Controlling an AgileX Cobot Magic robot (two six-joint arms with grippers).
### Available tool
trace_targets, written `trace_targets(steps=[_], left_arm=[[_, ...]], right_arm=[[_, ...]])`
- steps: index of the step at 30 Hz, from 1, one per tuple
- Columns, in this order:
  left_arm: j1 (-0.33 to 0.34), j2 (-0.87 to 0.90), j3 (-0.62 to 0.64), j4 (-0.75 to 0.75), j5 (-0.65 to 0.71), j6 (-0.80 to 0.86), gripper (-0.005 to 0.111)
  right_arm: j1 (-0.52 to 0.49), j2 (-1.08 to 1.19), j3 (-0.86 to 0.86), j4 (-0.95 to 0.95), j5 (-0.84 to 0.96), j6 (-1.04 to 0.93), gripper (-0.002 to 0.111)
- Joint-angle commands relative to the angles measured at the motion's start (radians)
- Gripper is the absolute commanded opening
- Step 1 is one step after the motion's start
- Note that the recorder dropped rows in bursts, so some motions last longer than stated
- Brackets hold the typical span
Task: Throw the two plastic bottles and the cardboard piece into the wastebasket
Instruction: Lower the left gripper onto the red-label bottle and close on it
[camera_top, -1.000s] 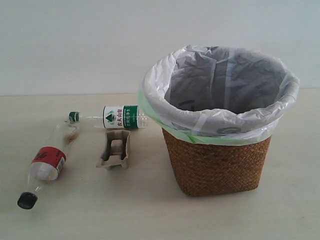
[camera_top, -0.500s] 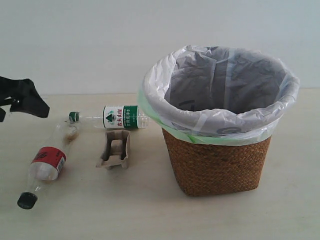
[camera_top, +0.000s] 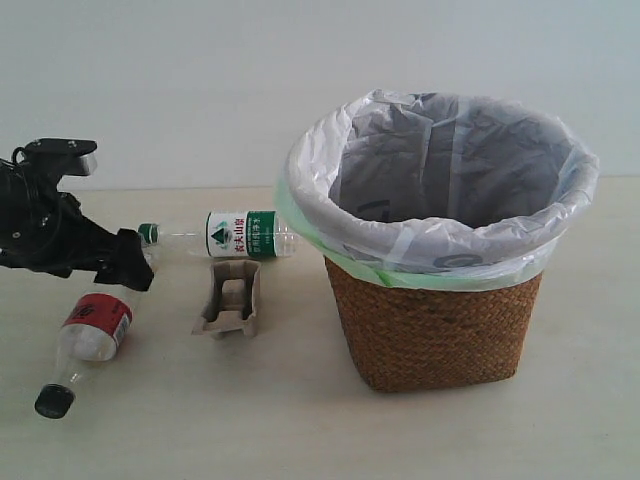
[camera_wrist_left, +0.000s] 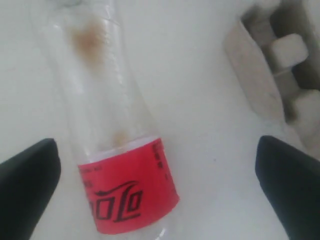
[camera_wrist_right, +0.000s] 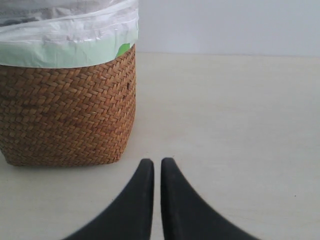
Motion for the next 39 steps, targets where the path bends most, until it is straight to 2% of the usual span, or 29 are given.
trace_targets(steps=[1, 16, 33, 36, 39], left_arm=[[0.000, 0.034, -0.007, 0.067, -0.079, -0.095, 0.109], [0.000, 0.157, -0.007, 0.056, -0.204, -0.097, 0.109], [0.000, 0.221, -0.007, 0.051, -0.200, -0.112, 0.109], [0.000, 0.221, -0.007, 0.051, -0.191, -0.123, 0.097], [0.000, 0.221, -0.007, 0.051, -0.188, -0.152, 0.067]], right_arm=[[0.001, -0.006, -0.001, -0.008, -0.008, -0.003, 0.002], [0.001, -0.006, -0.001, -0.008, -0.008, -0.003, 0.002], [0.001, -0.006, -0.001, -0.008, -0.008, -0.003, 0.002], [0.001, -0.006, -0.001, -0.008, -0.008, -0.003, 0.002], [0.001, -0.006, -0.001, -0.008, -0.008, -0.003, 0.002]])
